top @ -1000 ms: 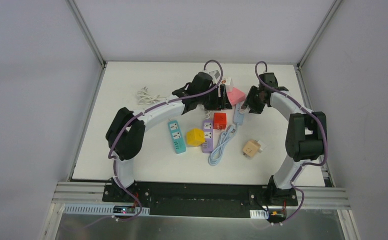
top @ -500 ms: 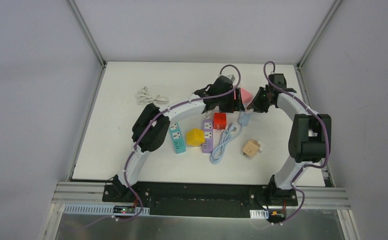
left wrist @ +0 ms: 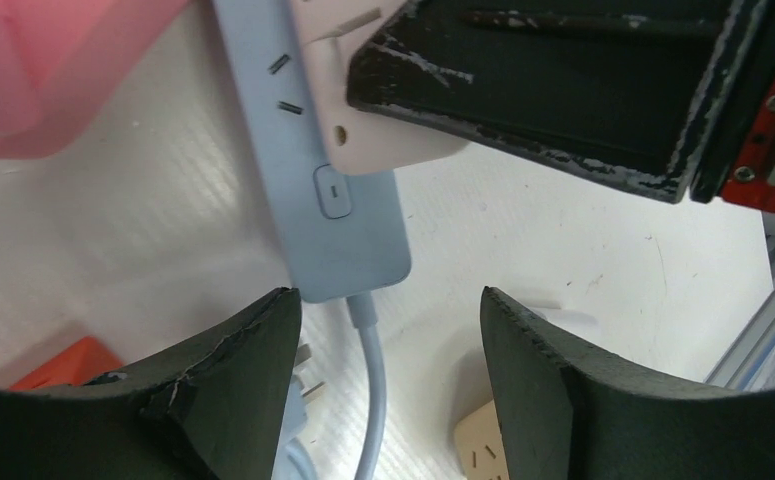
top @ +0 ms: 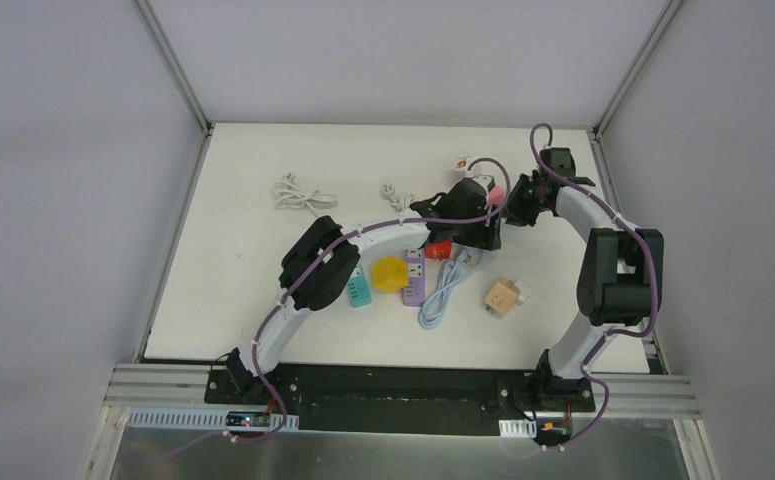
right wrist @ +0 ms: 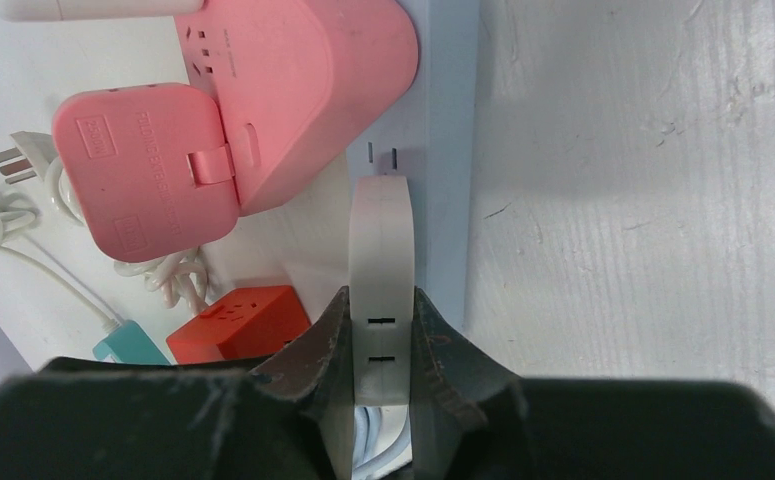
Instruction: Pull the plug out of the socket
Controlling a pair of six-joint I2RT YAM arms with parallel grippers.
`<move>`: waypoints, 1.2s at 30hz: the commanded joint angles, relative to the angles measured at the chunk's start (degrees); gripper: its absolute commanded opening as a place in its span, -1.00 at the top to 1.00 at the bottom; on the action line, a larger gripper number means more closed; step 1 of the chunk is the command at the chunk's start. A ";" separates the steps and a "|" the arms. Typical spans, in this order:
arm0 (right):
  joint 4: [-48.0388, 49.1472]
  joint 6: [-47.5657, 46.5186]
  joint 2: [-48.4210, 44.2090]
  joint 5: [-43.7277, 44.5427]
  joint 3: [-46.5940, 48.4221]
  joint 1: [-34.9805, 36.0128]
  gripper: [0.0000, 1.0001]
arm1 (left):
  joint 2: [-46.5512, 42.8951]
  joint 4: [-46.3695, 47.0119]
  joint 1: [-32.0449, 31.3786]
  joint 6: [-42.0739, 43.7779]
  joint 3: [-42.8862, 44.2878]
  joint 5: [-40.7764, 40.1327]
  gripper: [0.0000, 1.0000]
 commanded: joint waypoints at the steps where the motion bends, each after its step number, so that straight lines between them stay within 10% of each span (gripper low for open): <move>1: -1.10 1.89 -3.50 -4.51 0.26 0.79 1.00 | 2.57 -1.98 0.40 0.16 3.49 -2.92 -0.34; 11: -2.81 2.00 -4.95 -5.71 0.18 1.39 1.00 | 6.70 -12.33 0.04 -3.17 11.14 -9.09 -0.26; 26: 1.04 6.52 -7.55 -3.62 -0.78 1.73 1.00 | 1.28 -10.52 -0.40 -0.74 0.58 -11.86 0.84; 36: 8.84 10.97 -7.34 -10.33 -2.92 1.67 1.00 | -3.55 -1.15 -0.46 3.90 -10.97 -11.21 1.00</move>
